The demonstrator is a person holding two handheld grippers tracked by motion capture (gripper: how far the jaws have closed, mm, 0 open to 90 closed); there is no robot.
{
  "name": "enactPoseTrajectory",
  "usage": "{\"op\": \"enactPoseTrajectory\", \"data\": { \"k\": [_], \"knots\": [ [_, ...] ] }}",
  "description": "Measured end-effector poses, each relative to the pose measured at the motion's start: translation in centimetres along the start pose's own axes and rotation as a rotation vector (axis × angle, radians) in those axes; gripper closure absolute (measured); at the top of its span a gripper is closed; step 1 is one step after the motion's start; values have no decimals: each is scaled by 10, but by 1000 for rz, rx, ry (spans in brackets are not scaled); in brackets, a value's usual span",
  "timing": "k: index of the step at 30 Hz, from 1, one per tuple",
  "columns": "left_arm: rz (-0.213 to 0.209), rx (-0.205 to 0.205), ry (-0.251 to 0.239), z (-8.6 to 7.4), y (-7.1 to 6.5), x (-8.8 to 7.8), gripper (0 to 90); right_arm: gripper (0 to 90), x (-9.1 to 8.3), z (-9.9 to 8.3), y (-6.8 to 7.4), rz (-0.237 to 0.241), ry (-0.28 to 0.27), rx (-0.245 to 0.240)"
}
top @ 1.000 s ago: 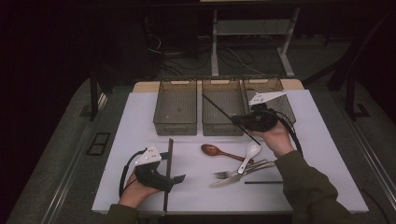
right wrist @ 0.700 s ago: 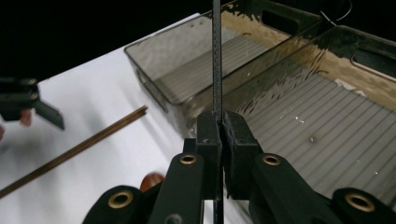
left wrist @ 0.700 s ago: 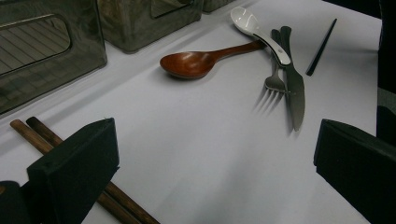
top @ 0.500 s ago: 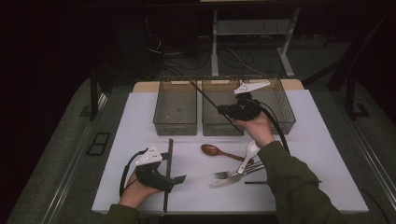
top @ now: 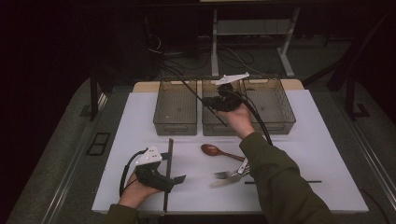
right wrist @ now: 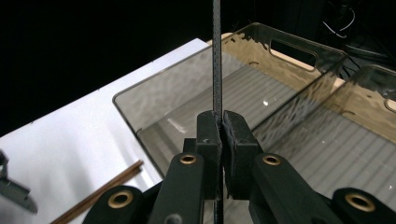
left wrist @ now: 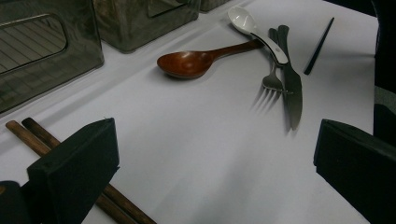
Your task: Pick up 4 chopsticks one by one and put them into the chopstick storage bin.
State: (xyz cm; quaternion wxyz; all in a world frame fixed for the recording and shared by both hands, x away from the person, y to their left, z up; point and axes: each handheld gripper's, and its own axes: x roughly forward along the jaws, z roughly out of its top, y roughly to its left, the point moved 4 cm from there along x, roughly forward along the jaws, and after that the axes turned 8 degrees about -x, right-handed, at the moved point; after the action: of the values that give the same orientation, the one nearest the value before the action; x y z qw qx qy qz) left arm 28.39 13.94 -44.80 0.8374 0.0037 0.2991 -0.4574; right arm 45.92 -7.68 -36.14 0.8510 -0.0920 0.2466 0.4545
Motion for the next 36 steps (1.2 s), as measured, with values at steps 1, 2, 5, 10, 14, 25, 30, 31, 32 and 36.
{"op": "enactPoseTrajectory", "data": {
  "k": [1,2,5,10,14,25,30,31,32,36],
  "knots": [
    [0,0,5,0,0,0,0,855,3,2,0,-3,-3,3],
    [-2,-1,4,0,0,0,0,855,6,3,0,-2,-6,6],
    [-5,0,0,0,0,0,0,855,17,8,1,-1,-1,6],
    [-3,-3,10,0,0,0,0,855,36,18,4,-1,-1,5],
    [-7,-7,5,0,0,0,0,855,51,23,6,-12,1,11],
    [-10,-5,0,1,1,-1,0,854,88,40,16,-1,12,6],
    [-15,-9,-1,1,1,-1,0,854,105,41,18,-3,31,8],
    [-16,-9,-1,1,1,-2,0,854,108,40,18,-3,35,10],
    [-16,-12,0,1,1,-2,0,854,110,38,17,-4,43,16],
    [-17,-14,1,1,1,-1,0,854,118,30,14,-19,78,18]
  ]
}}
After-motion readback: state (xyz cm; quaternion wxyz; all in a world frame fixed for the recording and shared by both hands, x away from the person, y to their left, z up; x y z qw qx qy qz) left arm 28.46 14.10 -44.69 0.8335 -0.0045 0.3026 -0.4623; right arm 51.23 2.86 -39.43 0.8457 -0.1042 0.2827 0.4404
